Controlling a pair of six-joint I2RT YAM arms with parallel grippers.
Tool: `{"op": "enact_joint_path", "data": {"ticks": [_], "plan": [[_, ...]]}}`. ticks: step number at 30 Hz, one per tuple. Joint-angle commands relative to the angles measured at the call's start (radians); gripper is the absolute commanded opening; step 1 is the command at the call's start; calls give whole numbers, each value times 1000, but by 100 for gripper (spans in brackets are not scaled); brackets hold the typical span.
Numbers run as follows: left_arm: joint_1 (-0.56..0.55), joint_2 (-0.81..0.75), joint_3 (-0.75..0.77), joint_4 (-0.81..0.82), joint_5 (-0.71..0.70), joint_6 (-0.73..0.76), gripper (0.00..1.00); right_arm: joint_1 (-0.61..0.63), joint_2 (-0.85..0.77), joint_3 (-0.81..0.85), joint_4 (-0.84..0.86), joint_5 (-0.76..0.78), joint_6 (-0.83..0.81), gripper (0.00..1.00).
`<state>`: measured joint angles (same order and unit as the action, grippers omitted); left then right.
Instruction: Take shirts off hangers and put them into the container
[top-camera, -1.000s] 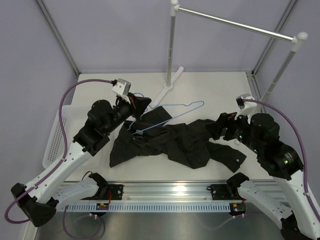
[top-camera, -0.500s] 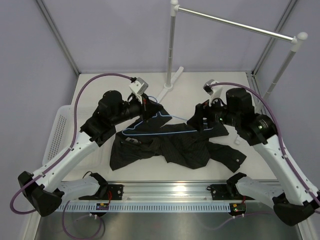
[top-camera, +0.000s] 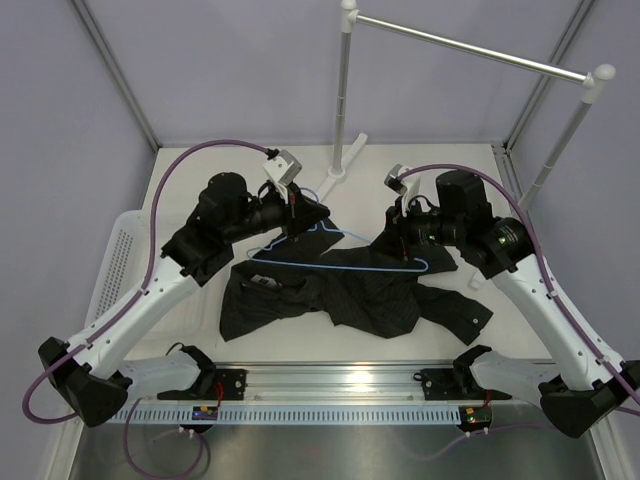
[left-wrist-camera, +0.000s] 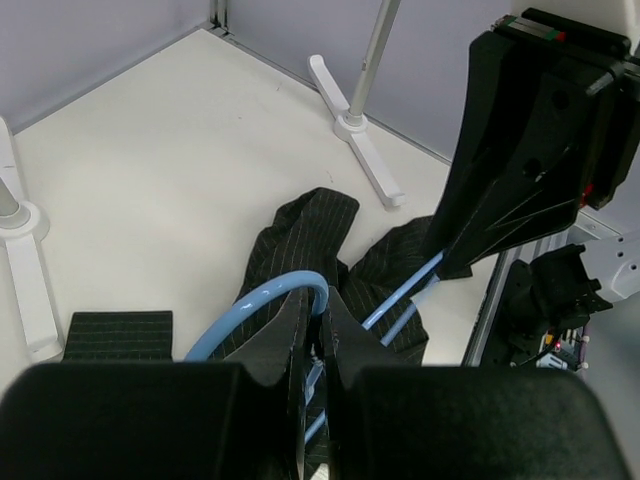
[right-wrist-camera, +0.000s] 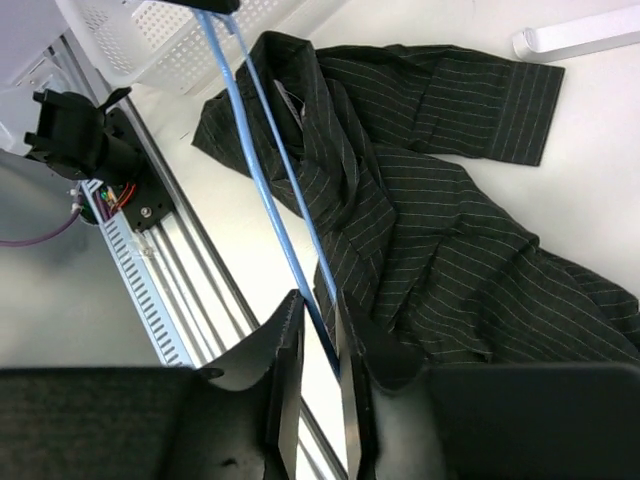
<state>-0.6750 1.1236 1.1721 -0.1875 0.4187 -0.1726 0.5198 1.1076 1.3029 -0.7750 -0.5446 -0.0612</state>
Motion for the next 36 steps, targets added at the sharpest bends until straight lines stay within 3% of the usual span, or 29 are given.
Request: {"op": "enact_joint_path", "data": {"ticks": [1, 5, 8, 11, 12, 14, 15, 19, 24, 30, 34, 36], "plan": [[-5, 11, 67, 34, 40, 7, 0, 0, -25, -1, 28, -41, -22, 21], [-5, 12, 78, 34, 42, 2, 0, 0, -35, -11, 39, -45, -23, 1], [-5, 2, 74, 33, 31, -2, 2, 0, -49, -20, 45, -46, -23, 0], [-5, -7, 55, 33, 23, -7, 34, 0, -64, -28, 59, -51, -19, 0], [-5, -8, 49, 34, 22, -10, 57, 0, -69, -33, 65, -52, -17, 0], [-5, -18, 34, 31, 11, -18, 66, 0, -80, -39, 68, -52, -14, 0], [-5, -21, 32, 20, 5, -21, 76, -1, -81, -45, 72, -52, -14, 0], [-5, -42, 23, -24, -52, -36, 99, -1, -92, -53, 77, 6, 0, 0], [-5, -143, -8, -105, -152, -48, 99, 0, -127, -56, 80, 182, 53, 0], [-3, -295, -58, -295, -489, -56, 99, 0, -186, -19, 59, 463, 104, 0], [-1, -387, -152, -322, -639, -54, 99, 0, -184, 51, 33, 827, 152, 0], [-1, -413, -219, -322, -664, -59, 99, -1, -172, 97, 34, 923, 152, 0]]}}
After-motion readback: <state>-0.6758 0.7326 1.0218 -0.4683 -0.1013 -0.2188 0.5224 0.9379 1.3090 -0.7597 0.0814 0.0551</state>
